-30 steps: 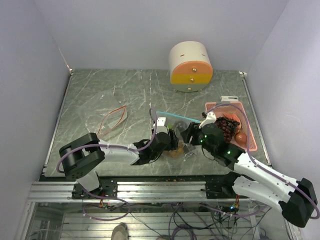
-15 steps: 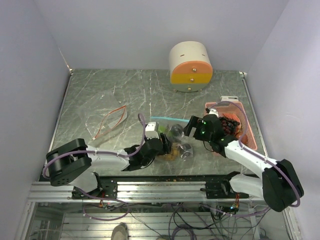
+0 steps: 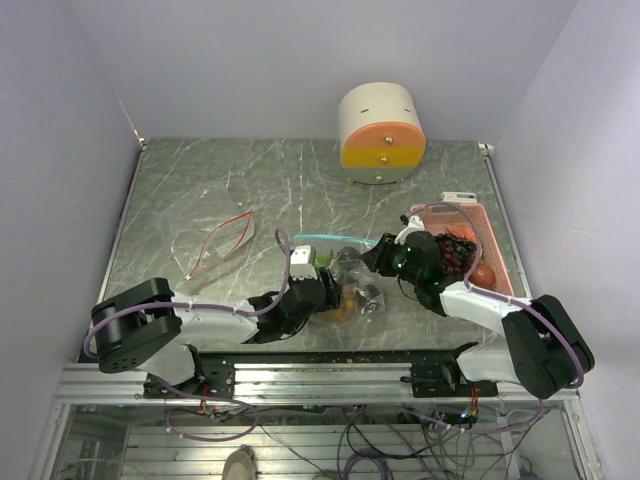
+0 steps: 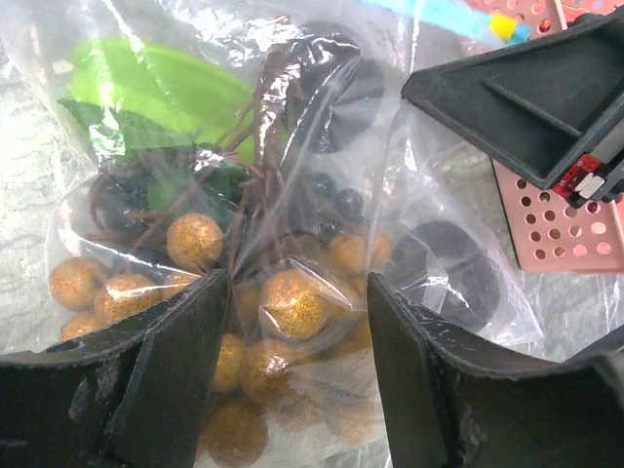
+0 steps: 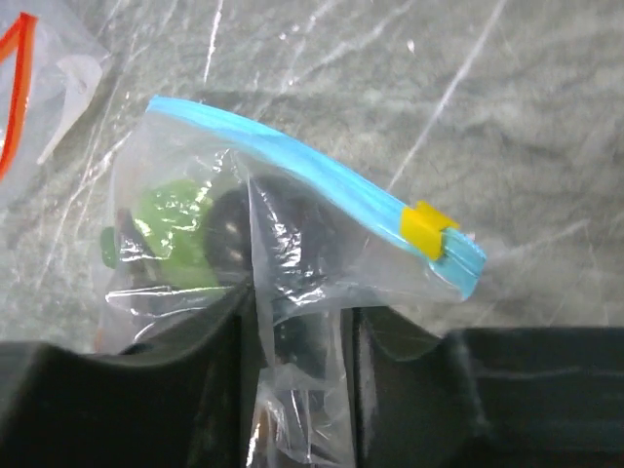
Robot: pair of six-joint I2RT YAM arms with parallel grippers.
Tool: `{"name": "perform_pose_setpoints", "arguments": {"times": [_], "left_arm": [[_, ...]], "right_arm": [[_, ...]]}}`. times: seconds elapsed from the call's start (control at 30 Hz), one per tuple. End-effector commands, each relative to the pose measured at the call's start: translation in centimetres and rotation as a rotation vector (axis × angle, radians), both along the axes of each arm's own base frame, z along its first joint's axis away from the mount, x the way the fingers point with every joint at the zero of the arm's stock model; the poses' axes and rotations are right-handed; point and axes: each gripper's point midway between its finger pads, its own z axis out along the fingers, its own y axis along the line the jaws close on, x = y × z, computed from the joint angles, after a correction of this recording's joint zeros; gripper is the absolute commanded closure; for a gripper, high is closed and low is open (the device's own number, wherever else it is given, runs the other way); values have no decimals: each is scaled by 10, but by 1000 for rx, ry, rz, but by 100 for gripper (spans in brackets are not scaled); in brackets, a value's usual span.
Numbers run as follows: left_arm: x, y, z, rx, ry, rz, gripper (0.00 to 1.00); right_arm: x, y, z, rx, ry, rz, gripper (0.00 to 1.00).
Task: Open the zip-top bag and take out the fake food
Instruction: Pick up the zipper food storage bag at the center of the board.
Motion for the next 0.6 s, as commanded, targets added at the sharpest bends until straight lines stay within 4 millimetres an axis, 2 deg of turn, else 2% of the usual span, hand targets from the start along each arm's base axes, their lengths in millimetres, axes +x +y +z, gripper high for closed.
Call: {"name": "perform_pose_setpoints", "arguments": {"times": [0.0,0.1,0.23,0.37,0.57], "left_arm": [[-14,21,-29,126,43,-5,30],[-15,21,-22,117,29,-2,30],[-20,17,-1,101,-16,-20,29],[-26,17,28,152,-105,-12,29],[-34,19,65,165,-180,14,29]], "right_arm": [[14,4,29,20,-153,26,78],[15,1,39,3,-197,33,100],[7,7,64,22,-279,100,100],[-2,15,89,34,-344,183,100],[-18,20,117,49,-439,270,100]]}}
